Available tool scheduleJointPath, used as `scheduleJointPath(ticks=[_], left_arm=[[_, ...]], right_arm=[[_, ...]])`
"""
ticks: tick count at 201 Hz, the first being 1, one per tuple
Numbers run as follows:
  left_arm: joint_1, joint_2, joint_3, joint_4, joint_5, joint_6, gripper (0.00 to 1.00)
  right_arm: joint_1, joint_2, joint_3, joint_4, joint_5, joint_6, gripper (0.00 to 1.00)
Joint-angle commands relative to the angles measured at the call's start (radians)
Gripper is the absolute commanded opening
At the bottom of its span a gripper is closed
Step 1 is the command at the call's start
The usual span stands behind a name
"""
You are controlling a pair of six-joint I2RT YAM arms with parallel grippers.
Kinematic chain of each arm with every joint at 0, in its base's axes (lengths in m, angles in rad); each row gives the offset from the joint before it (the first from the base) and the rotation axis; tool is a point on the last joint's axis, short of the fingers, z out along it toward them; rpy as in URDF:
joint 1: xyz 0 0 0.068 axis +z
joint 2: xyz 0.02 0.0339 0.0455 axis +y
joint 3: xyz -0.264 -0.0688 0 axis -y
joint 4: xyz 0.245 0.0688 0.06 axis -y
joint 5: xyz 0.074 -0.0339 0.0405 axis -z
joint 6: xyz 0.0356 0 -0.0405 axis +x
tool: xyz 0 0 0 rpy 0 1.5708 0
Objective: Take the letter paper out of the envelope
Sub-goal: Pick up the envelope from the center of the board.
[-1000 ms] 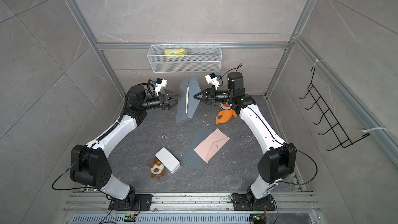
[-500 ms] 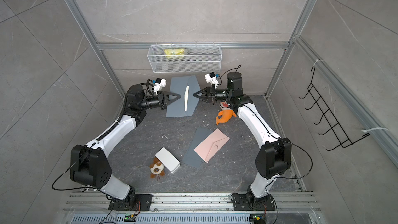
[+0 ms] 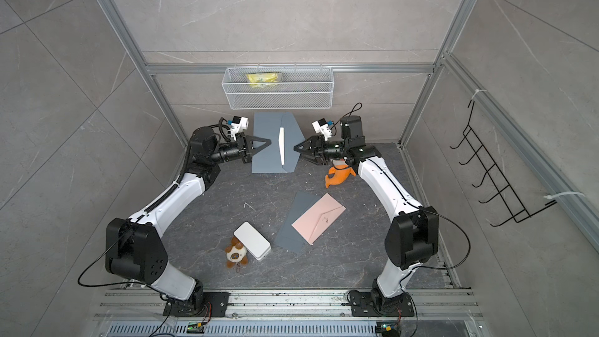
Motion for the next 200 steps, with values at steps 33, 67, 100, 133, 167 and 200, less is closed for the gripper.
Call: scheduleJointPath(ticks=[33,67,100,133,167,200], left_arm=[[-0.008,0.003,0.037,0.123,-0.005,-0.088,0.00],[-0.016,0.003,0.035,0.109,-0.018,-0.078,0.00],[-0.019,0.003,0.032,0.101,-0.025,-0.075,0.00],[-0.019,0.004,0.036,0.091,-0.030,-0.066,0.00],[-0.019,0.005,0.035,0.075,-0.031,-0.053,0.00],[-0.019,0.007,0.030,0.061,-0.035,-0.038,0.00]], right_arm=[[0.030,-0.048,-0.086,0.149,0.063,0.075,0.50],[0.044,-0.052,-0.183,0.443,0.053,0.296,0.51],[0.066,-0.051,-0.225,0.594,0.065,0.393,0.51],[0.100,-0.052,-0.246,0.642,0.080,0.431,0.50],[0.126,-0.064,-0.281,0.707,0.103,0.479,0.49],[0.129,-0.088,-0.322,0.804,0.124,0.558,0.46]])
